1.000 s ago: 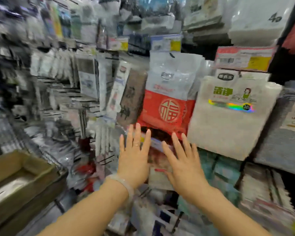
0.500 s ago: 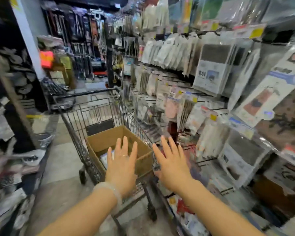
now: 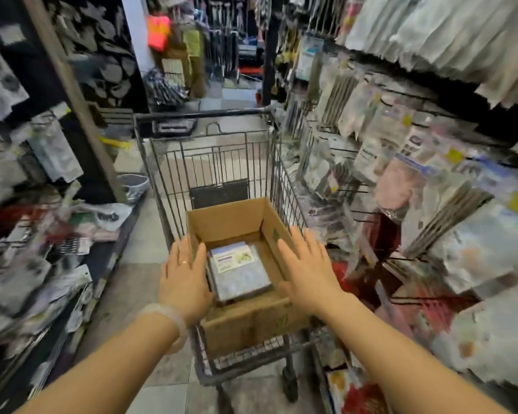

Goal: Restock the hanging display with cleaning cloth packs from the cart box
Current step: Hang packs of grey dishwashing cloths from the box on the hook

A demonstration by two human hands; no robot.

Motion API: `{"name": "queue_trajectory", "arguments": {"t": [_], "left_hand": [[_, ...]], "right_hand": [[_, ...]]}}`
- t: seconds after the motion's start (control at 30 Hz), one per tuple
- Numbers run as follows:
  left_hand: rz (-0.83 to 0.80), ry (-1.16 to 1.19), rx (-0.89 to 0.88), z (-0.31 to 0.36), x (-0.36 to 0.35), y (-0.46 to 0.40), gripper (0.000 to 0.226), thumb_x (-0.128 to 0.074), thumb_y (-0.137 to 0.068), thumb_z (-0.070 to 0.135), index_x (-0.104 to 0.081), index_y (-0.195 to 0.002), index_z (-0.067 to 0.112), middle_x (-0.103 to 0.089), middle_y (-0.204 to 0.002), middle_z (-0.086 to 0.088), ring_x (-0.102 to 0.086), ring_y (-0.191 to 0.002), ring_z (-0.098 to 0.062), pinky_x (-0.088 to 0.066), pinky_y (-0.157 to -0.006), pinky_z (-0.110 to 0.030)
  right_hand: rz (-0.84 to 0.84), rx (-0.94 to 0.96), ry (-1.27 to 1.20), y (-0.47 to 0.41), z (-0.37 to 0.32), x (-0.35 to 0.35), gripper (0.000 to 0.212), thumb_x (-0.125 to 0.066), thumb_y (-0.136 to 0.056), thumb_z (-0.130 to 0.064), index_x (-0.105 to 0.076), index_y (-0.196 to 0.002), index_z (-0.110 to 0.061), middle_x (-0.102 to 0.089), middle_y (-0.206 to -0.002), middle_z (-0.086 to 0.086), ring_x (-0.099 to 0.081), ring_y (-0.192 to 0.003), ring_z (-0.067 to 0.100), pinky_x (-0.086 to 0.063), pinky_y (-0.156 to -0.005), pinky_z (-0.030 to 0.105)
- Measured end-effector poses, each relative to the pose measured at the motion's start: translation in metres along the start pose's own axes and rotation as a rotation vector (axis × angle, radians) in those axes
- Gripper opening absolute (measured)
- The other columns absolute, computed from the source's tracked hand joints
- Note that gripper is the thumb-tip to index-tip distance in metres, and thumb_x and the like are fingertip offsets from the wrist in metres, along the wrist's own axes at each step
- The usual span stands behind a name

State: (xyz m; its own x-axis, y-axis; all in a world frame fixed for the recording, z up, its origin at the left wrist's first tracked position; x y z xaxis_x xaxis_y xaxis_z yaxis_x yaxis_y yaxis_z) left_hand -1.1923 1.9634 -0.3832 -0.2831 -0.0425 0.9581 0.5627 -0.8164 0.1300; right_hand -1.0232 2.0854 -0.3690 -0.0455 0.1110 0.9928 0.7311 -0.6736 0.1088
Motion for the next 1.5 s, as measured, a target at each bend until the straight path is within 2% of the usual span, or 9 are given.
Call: {"name": "queue_trajectory", "arguments": {"t": [0.3,0.57,0.7,0.8,0.9,1.03,1.17,1.33,1.5], "left_hand": [[-0.111,0.085,0.149,0.006,-0.063,-0.095,0.087,-0.051,-0.086,0.049,0.007,-0.147,0.027,0.014,-0.157,-0.01,0.012,-0.144,-0.029,-0.004,-0.118,-0.043],[-0.278,0.089,0.238,0.001,-0.156,-0.189,0.09,-0.057,-0.086,0.037,0.005,-0.148,0.019,0.012,-0.157,-0.012,0.008,-0.145,-0.03,-0.009,-0.118,-0.042],[-0.381,0.192,0.378,-0.016,-0.22,-0.235,0.093,-0.061,-0.084,0.036,0.004,-0.148,0.016,0.005,-0.158,-0.011,0.003,-0.145,-0.029,-0.011,-0.118,-0.04],[-0.407,0.32,0.516,-0.034,-0.267,-0.259,0.094,-0.065,-0.081,0.037,-0.004,-0.147,0.011,-0.015,-0.155,-0.014,-0.012,-0.143,-0.029,-0.015,-0.116,-0.035],[-0.393,0.49,0.7,-0.054,-0.307,-0.278,0.097,-0.074,-0.073,0.036,-0.015,-0.147,0.012,-0.028,-0.151,-0.013,-0.028,-0.138,-0.031,-0.027,-0.112,-0.04],[-0.393,0.617,0.802,-0.074,-0.345,-0.3,0.119,-0.082,-0.065,0.034,0.001,-0.148,0.017,-0.018,-0.153,-0.017,-0.025,-0.138,-0.035,-0.029,-0.111,-0.045],[-0.345,0.735,0.875,-0.086,-0.368,-0.315,0.136,-0.088,-0.057,0.027,0.016,-0.145,0.028,-0.015,-0.154,-0.018,-0.022,-0.14,-0.037,-0.025,-0.111,-0.053],[-0.303,0.661,0.928,-0.084,-0.378,-0.317,0.144,-0.089,-0.047,0.043,0.019,-0.143,0.035,-0.014,-0.153,-0.016,-0.011,-0.141,-0.038,-0.022,-0.111,-0.054],[-0.229,0.733,0.953,-0.088,-0.373,-0.315,0.142,-0.091,-0.045,0.038,0.013,-0.142,0.04,-0.017,-0.151,-0.016,-0.025,-0.137,-0.037,-0.032,-0.105,-0.052]], "right_hand": [[-0.146,0.068,-0.095,-0.108,0.046,-0.065,0.077,-0.051,-0.092,-0.035,-0.002,-0.15,-0.021,0.018,-0.157,0.009,0.016,-0.144,0.03,0.001,-0.117,0.045],[-0.367,0.07,-0.147,-0.203,0.048,-0.16,0.082,-0.055,-0.089,-0.02,0.0,-0.15,-0.021,0.022,-0.156,0.008,0.019,-0.144,0.028,0.004,-0.117,0.042],[-0.444,-0.014,-0.232,-0.257,0.052,-0.217,0.078,-0.054,-0.091,-0.033,-0.005,-0.149,-0.022,0.014,-0.158,0.008,0.01,-0.146,0.028,-0.003,-0.118,0.042],[-0.498,-0.116,-0.332,-0.292,0.056,-0.263,0.079,-0.056,-0.09,-0.036,-0.007,-0.149,-0.02,0.007,-0.159,0.009,0.001,-0.146,0.028,-0.009,-0.119,0.038],[-0.561,-0.234,-0.448,-0.316,0.062,-0.308,0.086,-0.061,-0.087,-0.036,-0.005,-0.149,-0.018,0.005,-0.159,0.011,-0.004,-0.146,0.03,-0.015,-0.116,0.038],[-0.623,-0.304,-0.505,-0.333,0.068,-0.356,0.104,-0.069,-0.079,-0.044,0.003,-0.149,-0.018,0.003,-0.158,0.015,-0.007,-0.144,0.033,-0.02,-0.114,0.043],[-0.62,-0.35,-0.636,-0.345,0.071,-0.384,0.117,-0.076,-0.07,-0.048,0.008,-0.149,-0.024,0.001,-0.158,0.015,-0.009,-0.143,0.036,-0.019,-0.114,0.047],[-0.528,-0.383,-0.676,-0.349,0.067,-0.396,0.129,-0.08,-0.058,-0.056,0.01,-0.147,-0.03,-0.016,-0.153,0.015,-0.01,-0.141,0.037,-0.015,-0.112,0.05],[-0.45,-0.495,-0.893,-0.347,0.069,-0.394,0.138,-0.091,-0.051,-0.031,0.008,-0.147,-0.032,-0.026,-0.154,0.007,-0.022,-0.141,0.031,-0.023,-0.113,0.051]]}}
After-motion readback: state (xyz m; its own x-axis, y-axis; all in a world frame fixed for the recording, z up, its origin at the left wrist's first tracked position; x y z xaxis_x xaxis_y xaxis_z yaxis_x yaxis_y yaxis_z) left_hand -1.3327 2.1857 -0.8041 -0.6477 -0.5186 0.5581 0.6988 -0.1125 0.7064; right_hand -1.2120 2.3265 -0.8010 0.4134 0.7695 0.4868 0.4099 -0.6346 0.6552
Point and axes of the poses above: each hand's wrist, its own y-axis away from the middle knuckle, its own x-axis out of the back of the hand, z = x × y, the point moved 4 cm from there along -y, towards the middle knuckle
